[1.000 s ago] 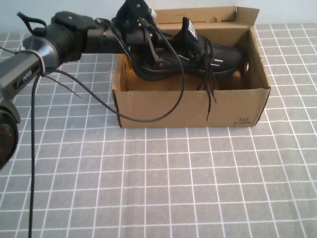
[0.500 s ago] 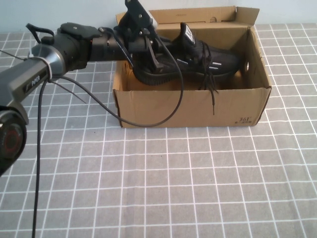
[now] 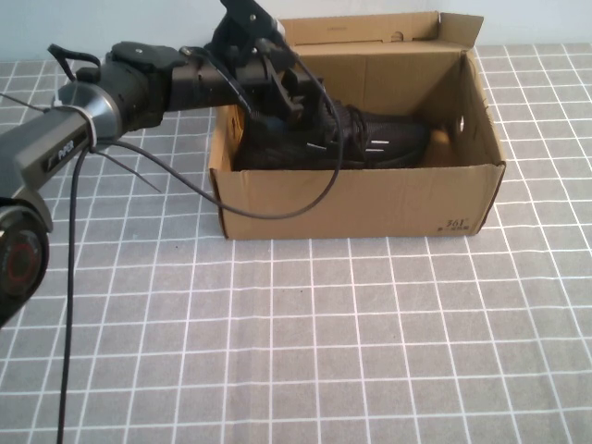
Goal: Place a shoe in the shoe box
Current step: Place the shoe in the shoe box
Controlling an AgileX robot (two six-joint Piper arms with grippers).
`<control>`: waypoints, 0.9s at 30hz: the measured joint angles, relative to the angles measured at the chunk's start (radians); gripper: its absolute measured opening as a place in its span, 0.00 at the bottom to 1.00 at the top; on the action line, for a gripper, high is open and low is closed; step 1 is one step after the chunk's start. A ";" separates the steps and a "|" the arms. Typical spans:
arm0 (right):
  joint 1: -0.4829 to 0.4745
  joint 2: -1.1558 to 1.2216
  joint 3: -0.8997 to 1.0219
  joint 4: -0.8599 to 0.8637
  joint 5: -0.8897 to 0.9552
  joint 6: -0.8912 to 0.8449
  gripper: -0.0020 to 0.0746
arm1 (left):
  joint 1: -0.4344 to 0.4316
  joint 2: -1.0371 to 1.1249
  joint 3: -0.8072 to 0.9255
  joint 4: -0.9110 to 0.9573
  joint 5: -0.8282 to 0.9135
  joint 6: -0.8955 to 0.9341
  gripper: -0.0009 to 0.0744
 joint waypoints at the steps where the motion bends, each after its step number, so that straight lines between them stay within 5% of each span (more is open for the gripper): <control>1: 0.000 0.000 0.000 0.000 0.000 0.001 0.01 | 0.000 -0.002 0.000 0.000 -0.002 -0.021 0.55; 10: 0.000 0.000 0.000 0.000 -0.002 0.001 0.01 | 0.000 -0.127 -0.001 0.172 0.003 -0.572 0.61; 18: 0.000 0.000 0.000 0.000 -0.053 -0.011 0.01 | -0.051 -0.244 -0.003 0.807 0.150 -1.308 0.55; 27: 0.000 0.000 0.001 -0.004 -0.084 -0.049 0.01 | -0.194 -0.246 -0.003 1.242 0.234 -1.698 0.55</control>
